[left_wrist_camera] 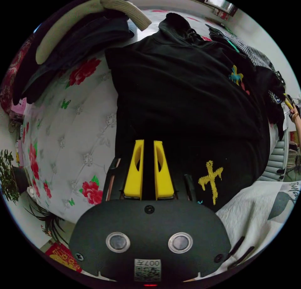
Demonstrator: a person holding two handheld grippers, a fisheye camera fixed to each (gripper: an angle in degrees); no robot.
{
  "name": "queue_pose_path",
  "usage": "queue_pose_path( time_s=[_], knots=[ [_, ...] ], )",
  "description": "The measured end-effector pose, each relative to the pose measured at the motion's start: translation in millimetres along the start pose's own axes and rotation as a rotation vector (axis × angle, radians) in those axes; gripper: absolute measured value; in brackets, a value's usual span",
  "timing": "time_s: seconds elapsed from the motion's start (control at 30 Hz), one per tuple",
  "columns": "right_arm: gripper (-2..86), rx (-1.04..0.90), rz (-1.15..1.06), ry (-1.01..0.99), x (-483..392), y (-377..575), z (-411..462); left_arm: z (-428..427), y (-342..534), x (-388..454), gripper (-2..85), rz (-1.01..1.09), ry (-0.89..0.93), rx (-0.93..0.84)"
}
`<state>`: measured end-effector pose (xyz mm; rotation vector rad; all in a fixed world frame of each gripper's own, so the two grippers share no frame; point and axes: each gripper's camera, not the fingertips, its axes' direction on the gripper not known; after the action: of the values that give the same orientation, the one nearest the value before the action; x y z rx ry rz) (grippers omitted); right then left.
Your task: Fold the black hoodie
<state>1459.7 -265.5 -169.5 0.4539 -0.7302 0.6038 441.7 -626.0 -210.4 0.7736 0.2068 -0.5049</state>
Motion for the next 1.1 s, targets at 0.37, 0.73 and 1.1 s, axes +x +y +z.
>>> queue_pose_path(
  time_s=[0.37,0.73,1.1],
  knots=[
    [4.2,0.373,-0.370,-0.250,-2,-7,-179,1,0,-48,4.4,-0.078,0.012,0.017],
    [3.5,0.253,0.217,-0.810,107,37,-100,-25,14,-128,1.4,-0.190,0.085,0.012],
    [4.2,-0.336,-1.299,-1.115,-336,216,-152,-126,67,-191,4.9,-0.195,0.320,0.358]
  ],
)
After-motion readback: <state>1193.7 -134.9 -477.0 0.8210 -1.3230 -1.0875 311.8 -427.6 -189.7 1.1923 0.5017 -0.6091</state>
